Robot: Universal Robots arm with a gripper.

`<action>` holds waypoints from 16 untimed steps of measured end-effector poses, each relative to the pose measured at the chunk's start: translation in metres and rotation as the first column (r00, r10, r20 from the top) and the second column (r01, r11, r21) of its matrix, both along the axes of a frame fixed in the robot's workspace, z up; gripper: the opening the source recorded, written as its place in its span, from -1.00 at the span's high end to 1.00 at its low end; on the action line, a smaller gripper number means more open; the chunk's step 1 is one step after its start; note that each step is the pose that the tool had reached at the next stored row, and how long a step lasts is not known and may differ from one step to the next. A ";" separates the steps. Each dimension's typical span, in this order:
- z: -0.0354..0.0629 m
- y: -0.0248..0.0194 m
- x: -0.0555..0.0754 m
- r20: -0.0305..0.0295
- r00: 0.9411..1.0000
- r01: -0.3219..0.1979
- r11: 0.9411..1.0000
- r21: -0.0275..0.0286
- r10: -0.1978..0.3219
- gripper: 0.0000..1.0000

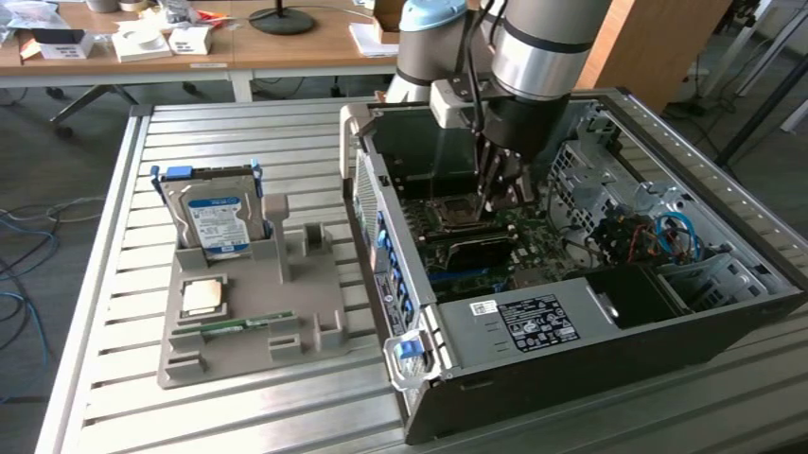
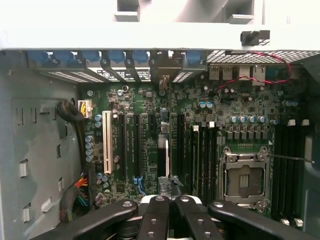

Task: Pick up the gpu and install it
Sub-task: 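Press down on the gpu until it lock into place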

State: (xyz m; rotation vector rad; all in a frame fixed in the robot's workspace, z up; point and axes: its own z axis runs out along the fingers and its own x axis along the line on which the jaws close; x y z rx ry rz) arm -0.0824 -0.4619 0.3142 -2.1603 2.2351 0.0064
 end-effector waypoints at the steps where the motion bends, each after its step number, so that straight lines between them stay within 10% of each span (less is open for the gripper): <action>1: -0.0015 0.0000 0.000 0.000 1.000 0.000 1.000 0.000 0.000 0.79; 16: -0.0192 0.0000 0.000 0.000 1.000 0.001 1.000 0.000 -0.001 0.79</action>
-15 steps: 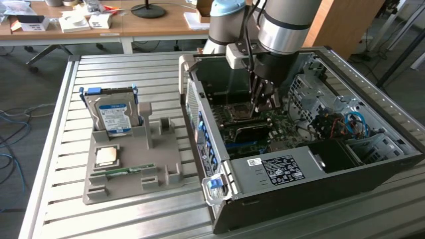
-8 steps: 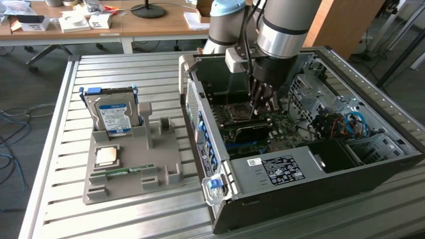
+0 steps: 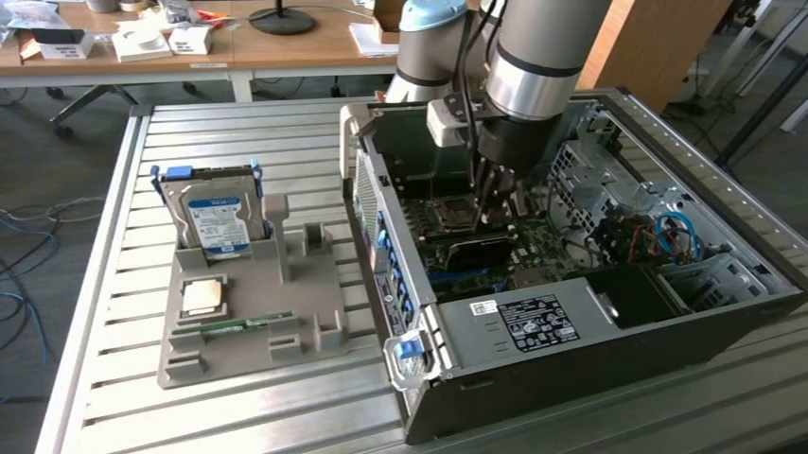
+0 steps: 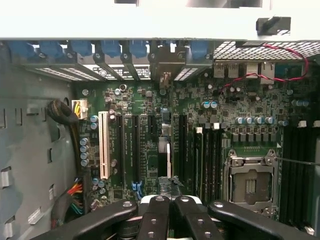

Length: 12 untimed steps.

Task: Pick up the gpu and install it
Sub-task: 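Press down on the gpu until it lock into place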

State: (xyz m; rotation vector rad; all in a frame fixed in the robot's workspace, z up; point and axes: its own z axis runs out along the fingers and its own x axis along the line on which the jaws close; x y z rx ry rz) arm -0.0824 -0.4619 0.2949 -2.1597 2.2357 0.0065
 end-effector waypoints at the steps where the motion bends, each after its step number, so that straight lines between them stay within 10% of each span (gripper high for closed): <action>1: -0.0008 0.0000 0.000 0.000 1.000 0.000 1.000 0.000 0.000 0.79; 12: -0.0021 0.0022 -0.005 0.000 1.000 0.000 1.000 0.000 0.000 0.79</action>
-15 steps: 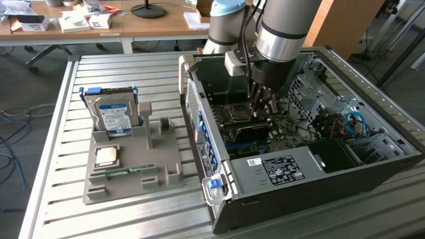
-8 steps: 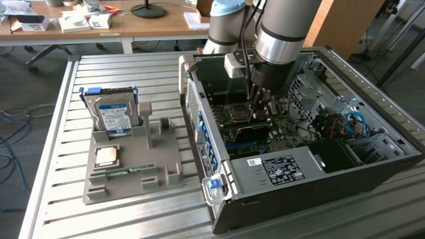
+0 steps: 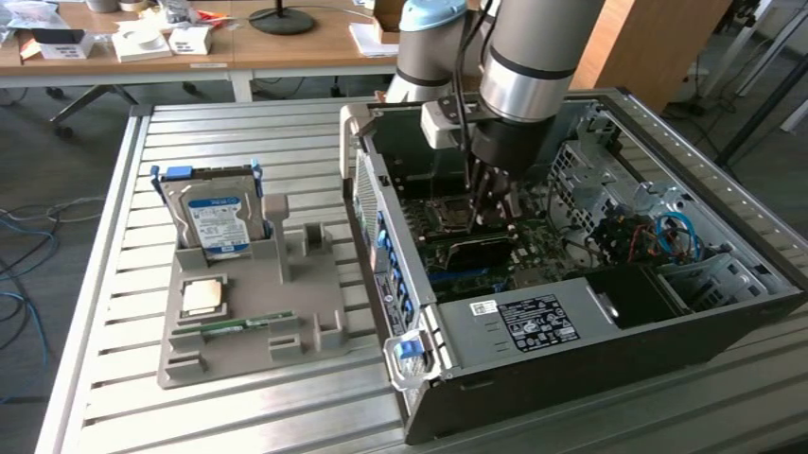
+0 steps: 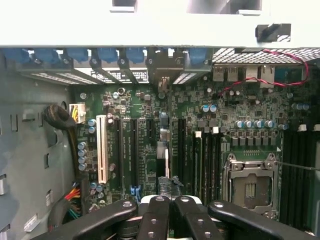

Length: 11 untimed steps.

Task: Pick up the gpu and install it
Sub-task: 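Press down on the gpu until it lock into place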

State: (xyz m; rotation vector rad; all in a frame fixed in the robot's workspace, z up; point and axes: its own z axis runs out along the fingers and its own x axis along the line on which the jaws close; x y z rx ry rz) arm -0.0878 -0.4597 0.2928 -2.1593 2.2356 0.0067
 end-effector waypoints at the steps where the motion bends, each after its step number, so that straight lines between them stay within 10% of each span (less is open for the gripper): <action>1: -0.0001 0.0005 -0.001 0.000 1.000 0.000 1.000 0.000 0.000 0.79; 11: -0.0008 0.0023 -0.005 0.000 1.000 0.001 1.000 0.000 -0.001 0.79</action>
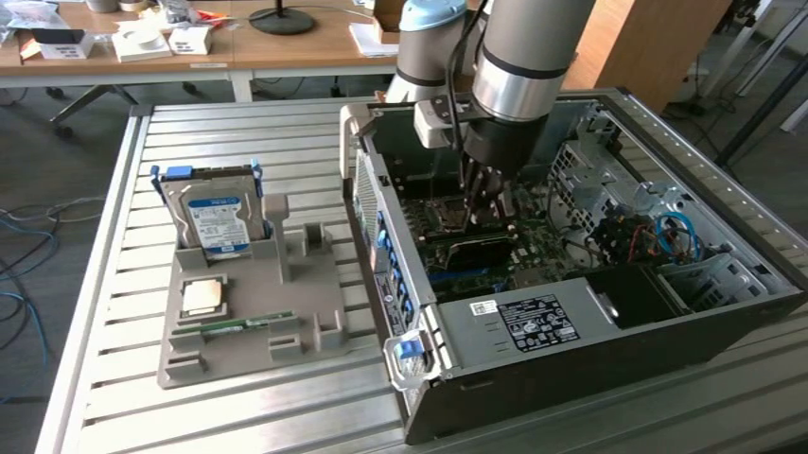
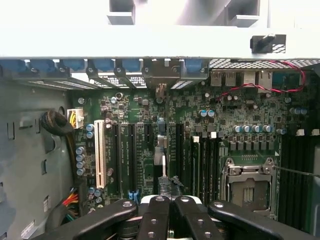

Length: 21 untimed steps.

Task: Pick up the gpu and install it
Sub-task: 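Press down on the gpu until it lock into place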

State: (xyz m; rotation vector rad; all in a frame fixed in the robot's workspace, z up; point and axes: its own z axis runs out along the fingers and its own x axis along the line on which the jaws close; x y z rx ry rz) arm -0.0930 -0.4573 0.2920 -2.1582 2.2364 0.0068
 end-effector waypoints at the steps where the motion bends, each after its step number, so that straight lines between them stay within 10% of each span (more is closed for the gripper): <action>1: -0.0010 0.0000 0.000 0.000 1.000 0.000 1.000 0.000 0.000 0.79; 21: -0.0132 0.0054 -0.003 0.000 1.000 0.000 1.000 0.000 0.000 0.79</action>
